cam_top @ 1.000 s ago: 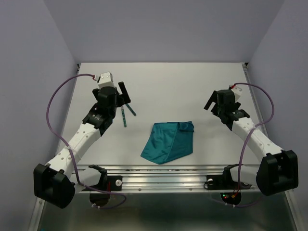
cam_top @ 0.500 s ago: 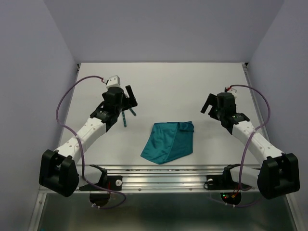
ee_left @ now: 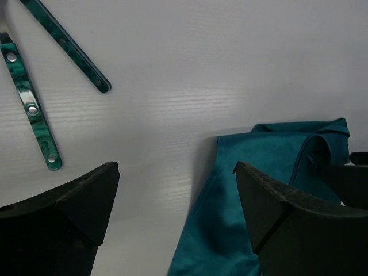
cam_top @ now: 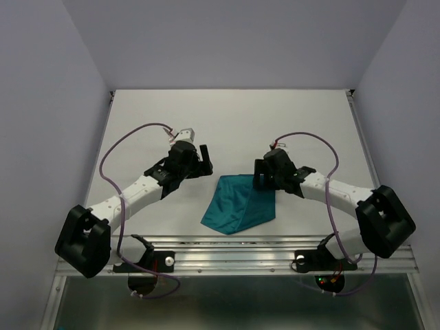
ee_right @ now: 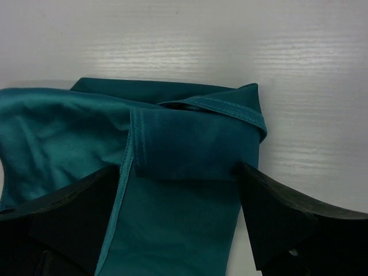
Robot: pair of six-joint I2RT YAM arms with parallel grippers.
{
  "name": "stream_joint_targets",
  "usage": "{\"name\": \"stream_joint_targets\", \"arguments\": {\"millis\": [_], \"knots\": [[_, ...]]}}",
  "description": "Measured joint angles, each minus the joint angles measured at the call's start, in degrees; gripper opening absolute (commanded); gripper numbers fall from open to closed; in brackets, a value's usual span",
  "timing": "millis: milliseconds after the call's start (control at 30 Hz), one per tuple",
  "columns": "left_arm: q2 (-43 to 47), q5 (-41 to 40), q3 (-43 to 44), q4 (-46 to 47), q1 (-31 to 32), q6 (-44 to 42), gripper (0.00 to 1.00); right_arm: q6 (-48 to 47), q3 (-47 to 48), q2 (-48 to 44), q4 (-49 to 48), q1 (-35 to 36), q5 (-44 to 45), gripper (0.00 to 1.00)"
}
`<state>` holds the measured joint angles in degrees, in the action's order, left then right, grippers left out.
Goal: Fold the napkin into a case and place the utensils inside
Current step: Move the crumpled napkin to the corner of the board.
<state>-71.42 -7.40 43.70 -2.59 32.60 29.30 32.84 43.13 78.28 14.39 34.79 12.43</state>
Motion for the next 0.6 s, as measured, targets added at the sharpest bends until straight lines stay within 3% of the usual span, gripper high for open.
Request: {"name": "stream_joint_targets", "arguments": {"millis": [133,233,267,333,367,500,600], "knots": [[-1.9,1.1,-0.3,0.6,3.4,1.3,0.89,0.7,0.6,4.9,0.0,1.3,1.1,0.74],[-4.2,1.9,-0.3,0.8,5.1,2.1,0.86,0.7,1.8,6.9,0.1,1.2,2.7,0.58],[-5.5,2.4,-0.3,1.1,5.7,2.4,0.84,0.5,2.5,7.4,0.1,1.2,3.1,0.47],[-7.5,3.2,-0.5,1.6,6.5,3.0,0.83,0.5,4.0,8.3,0.1,1.2,3.9,0.35],[-8.2,3.6,-0.6,1.7,6.8,3.4,0.82,0.6,4.9,8.8,0.0,1.2,4.3,0.23],[-9.0,4.2,-1.4,2.0,7.0,4.0,0.78,0.9,6.2,9.1,0.0,1.2,6.1,0.03],[-9.0,4.3,-1.7,2.4,7.0,4.2,0.75,1.0,6.3,9.1,0.1,1.2,7.5,0.01]]}}
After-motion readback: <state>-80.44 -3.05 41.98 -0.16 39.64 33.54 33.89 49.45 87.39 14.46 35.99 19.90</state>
